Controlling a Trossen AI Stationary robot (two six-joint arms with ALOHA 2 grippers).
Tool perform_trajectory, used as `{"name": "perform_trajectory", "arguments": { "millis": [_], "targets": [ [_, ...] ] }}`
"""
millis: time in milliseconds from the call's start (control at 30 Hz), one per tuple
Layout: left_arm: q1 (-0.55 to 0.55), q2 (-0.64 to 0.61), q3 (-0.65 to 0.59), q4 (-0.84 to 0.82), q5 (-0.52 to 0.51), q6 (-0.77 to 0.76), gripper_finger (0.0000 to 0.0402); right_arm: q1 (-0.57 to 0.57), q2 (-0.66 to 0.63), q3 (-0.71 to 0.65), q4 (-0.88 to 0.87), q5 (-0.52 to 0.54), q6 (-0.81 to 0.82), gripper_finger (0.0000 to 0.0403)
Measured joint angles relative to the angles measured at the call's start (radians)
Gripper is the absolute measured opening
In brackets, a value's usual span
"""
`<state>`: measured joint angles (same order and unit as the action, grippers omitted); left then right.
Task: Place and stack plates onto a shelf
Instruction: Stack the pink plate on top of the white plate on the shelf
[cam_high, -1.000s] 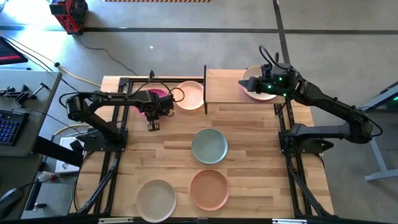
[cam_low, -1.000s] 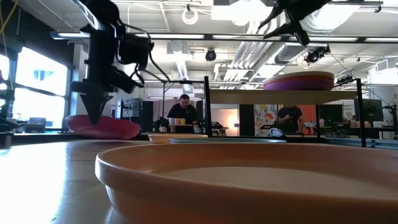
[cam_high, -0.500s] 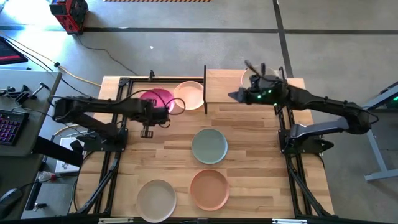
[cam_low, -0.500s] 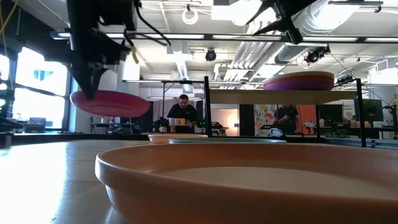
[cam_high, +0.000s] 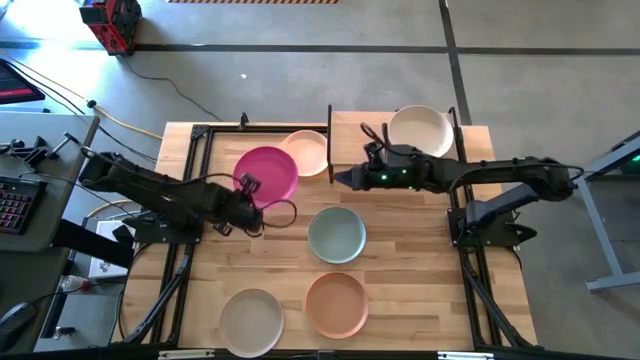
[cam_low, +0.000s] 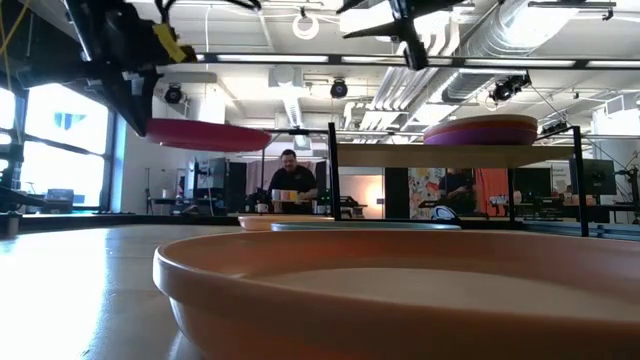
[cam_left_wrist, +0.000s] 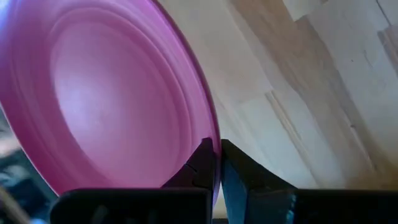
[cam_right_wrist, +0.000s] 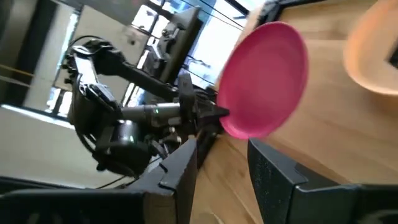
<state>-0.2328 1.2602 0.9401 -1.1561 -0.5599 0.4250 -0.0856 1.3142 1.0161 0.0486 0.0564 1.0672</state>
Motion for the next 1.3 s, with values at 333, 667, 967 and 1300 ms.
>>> {"name": "perform_trajectory", "arguments": {
  "millis": [333, 667, 967, 1300],
  "targets": [
    [-0.124, 0.000, 0.000, 0.003, -0.138, 0.033, 0.0001, 0.003, 0.125, 0.154, 0.140, 0.003, -0.219, 0.0124],
    [-0.144, 0.000, 0.000, 0.002, -0.285, 0.065, 0.0001, -0.027, 0.253, 0.480, -0.319, 0.107, -0.371, 0.0124],
    [-0.133, 0.000, 0.001, 0.009, -0.342, 0.123, 0.0001, -0.026, 0.375, 0.610, -0.509, 0.194, -0.369, 0.0124],
    [-0.133, 0.000, 0.001, 0.032, -0.361, 0.129, 0.0001, -0.026, 0.427, 0.615, -0.515, 0.179, -0.342, 0.0124]
  ]
}}
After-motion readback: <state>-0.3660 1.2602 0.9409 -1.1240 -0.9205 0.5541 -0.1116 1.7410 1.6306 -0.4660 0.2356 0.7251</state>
